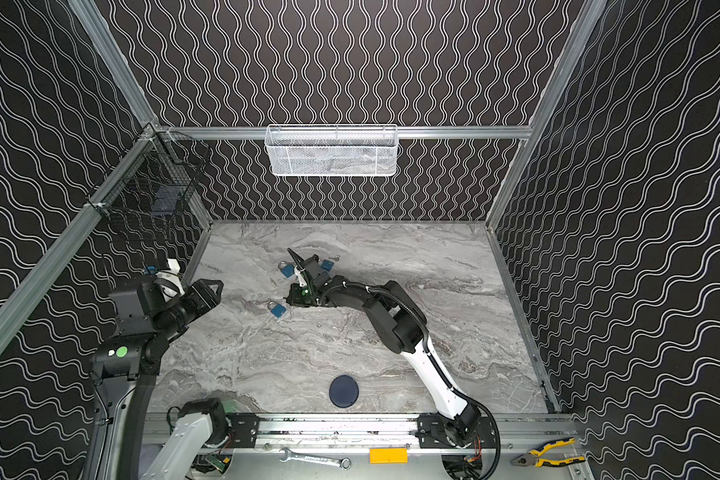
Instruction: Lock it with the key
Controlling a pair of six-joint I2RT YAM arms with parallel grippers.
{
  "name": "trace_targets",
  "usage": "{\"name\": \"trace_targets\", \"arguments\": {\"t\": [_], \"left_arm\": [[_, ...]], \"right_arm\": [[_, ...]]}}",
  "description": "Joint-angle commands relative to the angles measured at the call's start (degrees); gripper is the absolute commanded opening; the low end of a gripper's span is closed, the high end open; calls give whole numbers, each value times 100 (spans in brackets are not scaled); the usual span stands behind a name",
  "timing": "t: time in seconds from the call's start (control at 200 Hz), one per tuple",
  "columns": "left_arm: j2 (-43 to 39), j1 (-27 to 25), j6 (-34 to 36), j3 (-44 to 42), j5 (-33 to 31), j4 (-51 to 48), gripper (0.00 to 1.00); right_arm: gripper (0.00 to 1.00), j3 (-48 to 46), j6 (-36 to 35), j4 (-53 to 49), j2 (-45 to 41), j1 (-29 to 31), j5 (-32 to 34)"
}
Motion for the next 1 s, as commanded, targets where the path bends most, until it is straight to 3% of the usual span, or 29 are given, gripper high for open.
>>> {"name": "trace_targets", "arguments": {"t": [0.0, 0.12, 0.21, 0.29, 0.581, 0.786, 0.996], "left_arm": [[10, 16, -95, -52, -108, 312, 58], [-57, 16, -161, -210, -232, 405, 58], [-133, 16, -201, -379, -256, 514, 58], [-145, 12, -219, -473, -282, 539, 58], [-29, 16, -109, -514, -193, 550, 58], [29, 11, -26, -272, -88, 160, 59], [-90, 16, -60, -414, -378, 116, 60]], "right_arm": [[19, -67, 35, -40, -45, 15, 1], [25, -185, 45, -35, -113, 15, 44], [37, -258, 40, -53, -193, 14, 45], [42, -346, 39, -54, -289, 15, 66], [47, -568, -265, -426, -860, 2, 402], [51, -505, -754, -1418, -1276, 7, 1230], [56, 212, -1294, -2331, -831, -21, 2114]]}}
